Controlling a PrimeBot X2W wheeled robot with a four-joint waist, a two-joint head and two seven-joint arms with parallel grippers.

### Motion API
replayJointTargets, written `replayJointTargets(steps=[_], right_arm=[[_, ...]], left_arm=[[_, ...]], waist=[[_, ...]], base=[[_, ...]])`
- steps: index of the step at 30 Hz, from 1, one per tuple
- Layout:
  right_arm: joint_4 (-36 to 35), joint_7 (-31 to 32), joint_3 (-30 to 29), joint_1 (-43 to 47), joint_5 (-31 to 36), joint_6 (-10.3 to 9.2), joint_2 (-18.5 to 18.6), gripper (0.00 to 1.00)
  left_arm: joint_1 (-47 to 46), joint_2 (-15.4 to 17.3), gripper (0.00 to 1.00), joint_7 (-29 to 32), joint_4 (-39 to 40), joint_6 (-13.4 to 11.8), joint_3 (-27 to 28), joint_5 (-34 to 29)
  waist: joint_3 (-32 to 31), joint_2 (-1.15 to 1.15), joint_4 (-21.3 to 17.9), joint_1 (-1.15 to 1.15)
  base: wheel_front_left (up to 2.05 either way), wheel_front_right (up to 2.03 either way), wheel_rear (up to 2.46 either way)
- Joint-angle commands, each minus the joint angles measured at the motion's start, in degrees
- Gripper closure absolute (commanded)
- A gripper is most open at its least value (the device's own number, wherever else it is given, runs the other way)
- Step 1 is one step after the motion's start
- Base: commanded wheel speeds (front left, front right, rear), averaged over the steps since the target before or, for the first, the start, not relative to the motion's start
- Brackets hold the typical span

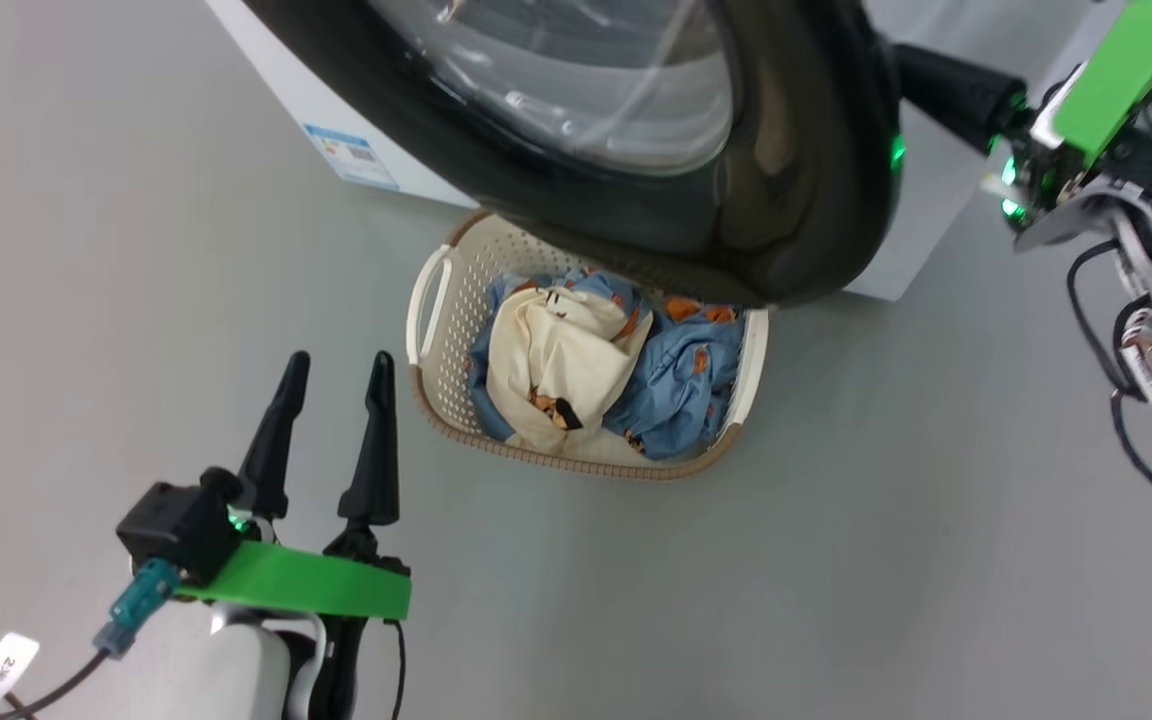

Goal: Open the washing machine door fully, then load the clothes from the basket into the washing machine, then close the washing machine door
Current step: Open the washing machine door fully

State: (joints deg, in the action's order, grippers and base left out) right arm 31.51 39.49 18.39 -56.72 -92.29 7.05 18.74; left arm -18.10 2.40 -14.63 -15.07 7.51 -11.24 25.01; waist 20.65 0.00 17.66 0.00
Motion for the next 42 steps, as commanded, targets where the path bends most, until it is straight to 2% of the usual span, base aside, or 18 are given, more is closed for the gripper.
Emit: replayJointTargets(steps=[1, 15, 42], right_arm=[[-2.1, 0.8, 0.7, 1.6, -0.3, 0.44, -1.4, 1.0], [-4.1, 4.0, 2.1, 7.8, -0.8, 0.44, -4.4, 1.0], [-8.6, 9.2, 3.4, 16.9, -0.7, 0.44, -10.7, 1.0]], left_arm=[[1.3, 1.6, 0.0, -0.4, 1.2, 0.0, 1.9, -0.9], [5.0, 2.1, 0.0, -0.4, 1.2, 0.0, 2.4, -1.6], [8.8, 1.9, 0.0, -0.4, 1.3, 0.0, 3.1, -2.4]], waist=[[-1.5, 0.0, -0.8, 0.0], [-5.6, 0.0, -1.7, 0.0], [-10.6, 0.0, 1.6, 0.0]], base=[[0.0, 0.0, 0.0], [0.0, 0.0, 0.0], [0.0, 0.0, 0.0]])
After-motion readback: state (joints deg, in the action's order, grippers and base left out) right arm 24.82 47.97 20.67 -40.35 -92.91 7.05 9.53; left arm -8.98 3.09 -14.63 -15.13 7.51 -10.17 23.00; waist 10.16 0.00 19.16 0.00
